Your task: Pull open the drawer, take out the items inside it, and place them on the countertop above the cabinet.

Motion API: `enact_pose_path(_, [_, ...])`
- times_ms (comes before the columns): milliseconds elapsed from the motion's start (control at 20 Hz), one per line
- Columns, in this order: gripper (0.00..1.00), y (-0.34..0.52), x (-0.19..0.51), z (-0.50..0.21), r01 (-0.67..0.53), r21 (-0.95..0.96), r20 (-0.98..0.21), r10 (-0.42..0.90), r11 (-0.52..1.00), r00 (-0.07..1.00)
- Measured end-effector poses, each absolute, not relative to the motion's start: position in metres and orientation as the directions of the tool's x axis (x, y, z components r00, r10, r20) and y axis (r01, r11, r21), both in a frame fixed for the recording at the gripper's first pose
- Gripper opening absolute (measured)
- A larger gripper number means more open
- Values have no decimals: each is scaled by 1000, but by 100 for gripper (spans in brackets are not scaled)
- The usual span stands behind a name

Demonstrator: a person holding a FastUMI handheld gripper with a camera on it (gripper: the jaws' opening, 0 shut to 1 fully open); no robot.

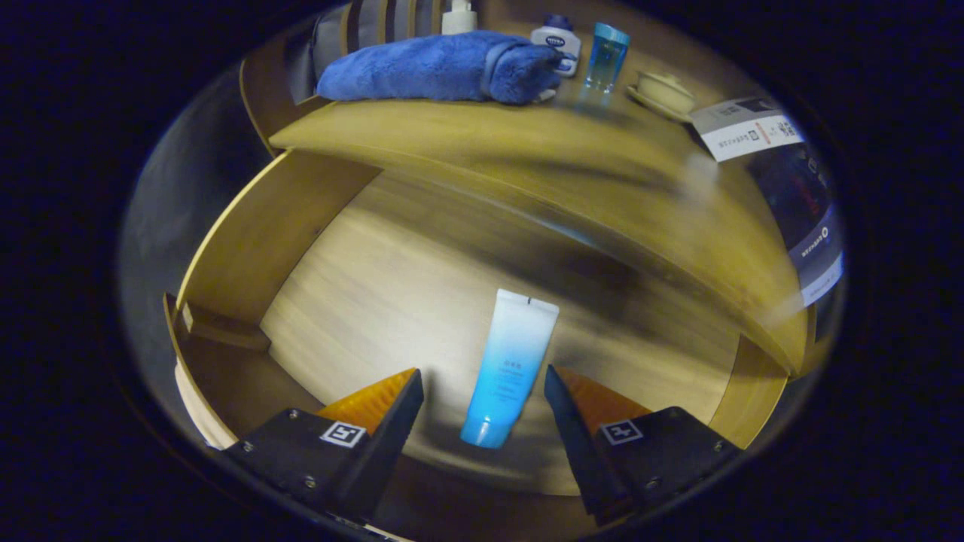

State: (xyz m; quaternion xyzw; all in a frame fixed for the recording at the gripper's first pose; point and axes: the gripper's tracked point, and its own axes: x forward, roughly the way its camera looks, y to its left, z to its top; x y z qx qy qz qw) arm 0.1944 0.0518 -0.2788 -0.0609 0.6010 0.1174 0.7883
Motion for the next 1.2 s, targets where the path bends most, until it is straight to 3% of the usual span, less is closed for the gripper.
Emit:
enact_pose_path(350, [97,46,189,-290,-225,55,-982,94,973,166])
enact_pose_path(550, [97,44,181,-295,-264,13,-991,47,964,123])
enact_pose_path(900, [94,50,180,-298,-245,54,-990,85,968,117])
enact_pose_path(1050, [84,52,179,-300,-274,62,-986,100,960,130])
enact_pose_path(1200, [50,53,181,-295,-273,55,-982,101,960,159])
